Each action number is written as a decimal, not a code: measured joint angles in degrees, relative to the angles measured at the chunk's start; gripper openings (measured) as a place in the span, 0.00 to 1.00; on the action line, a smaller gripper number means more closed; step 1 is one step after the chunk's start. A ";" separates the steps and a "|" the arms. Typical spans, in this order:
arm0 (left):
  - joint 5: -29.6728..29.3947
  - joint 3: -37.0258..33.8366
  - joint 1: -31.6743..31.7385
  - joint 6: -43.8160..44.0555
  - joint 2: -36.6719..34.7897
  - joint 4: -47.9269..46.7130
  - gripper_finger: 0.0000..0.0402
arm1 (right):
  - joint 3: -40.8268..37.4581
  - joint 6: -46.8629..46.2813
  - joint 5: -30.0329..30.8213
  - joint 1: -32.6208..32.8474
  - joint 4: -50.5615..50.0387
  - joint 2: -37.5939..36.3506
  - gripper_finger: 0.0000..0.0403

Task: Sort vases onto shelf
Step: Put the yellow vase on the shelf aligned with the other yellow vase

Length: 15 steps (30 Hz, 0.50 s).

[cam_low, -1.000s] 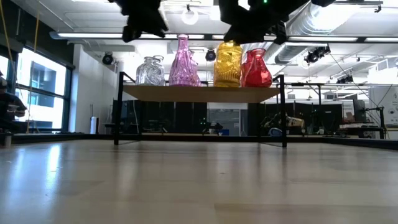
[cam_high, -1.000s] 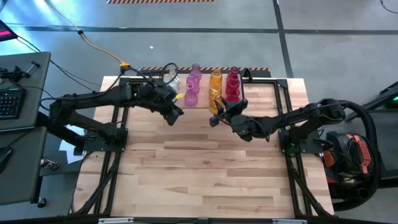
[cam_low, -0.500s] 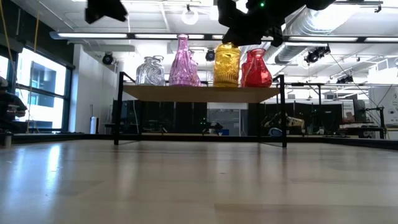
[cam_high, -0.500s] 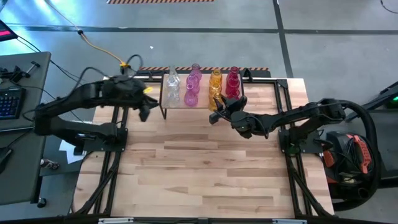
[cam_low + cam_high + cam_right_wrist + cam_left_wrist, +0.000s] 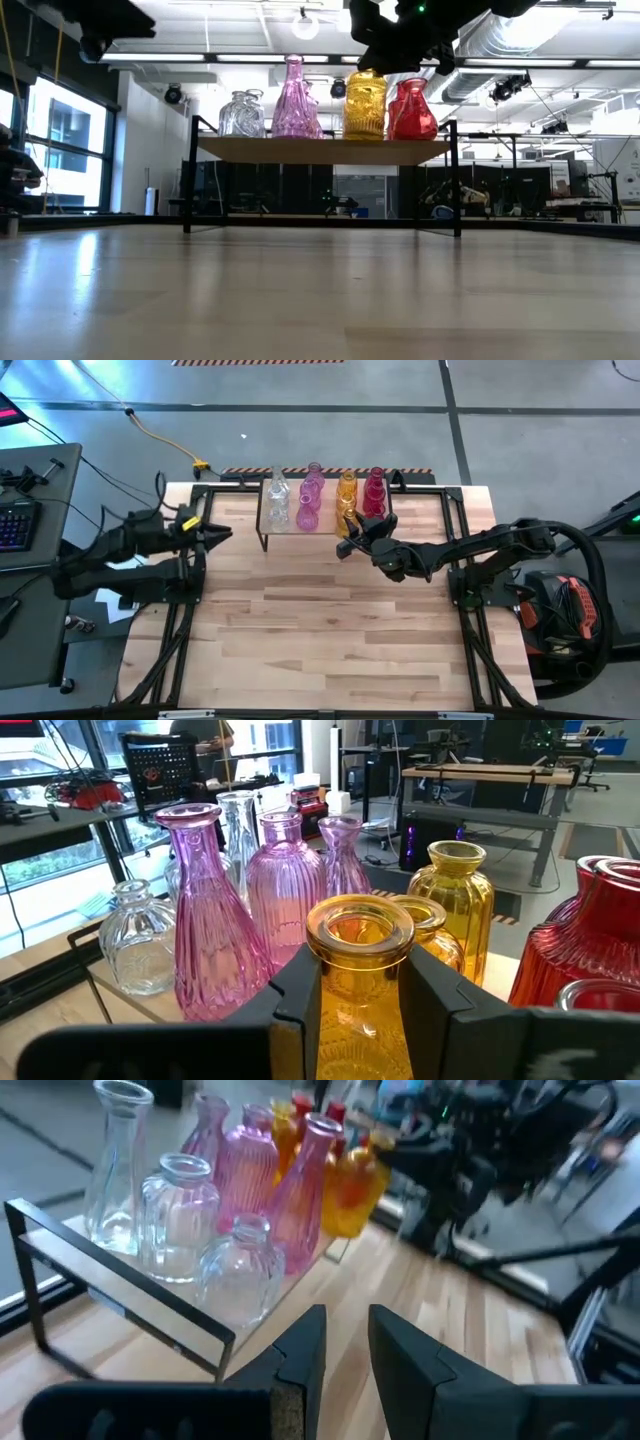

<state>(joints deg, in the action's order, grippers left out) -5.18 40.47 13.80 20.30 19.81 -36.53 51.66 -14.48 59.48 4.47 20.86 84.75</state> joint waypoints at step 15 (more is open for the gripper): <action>-0.45 -21.33 0.00 -2.65 -16.51 11.19 0.17 | 0.00 0.53 -0.10 0.00 -0.23 0.00 0.18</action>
<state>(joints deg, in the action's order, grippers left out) -5.63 19.14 13.80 17.65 3.30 -25.34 51.66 -13.95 59.38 4.47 20.63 84.75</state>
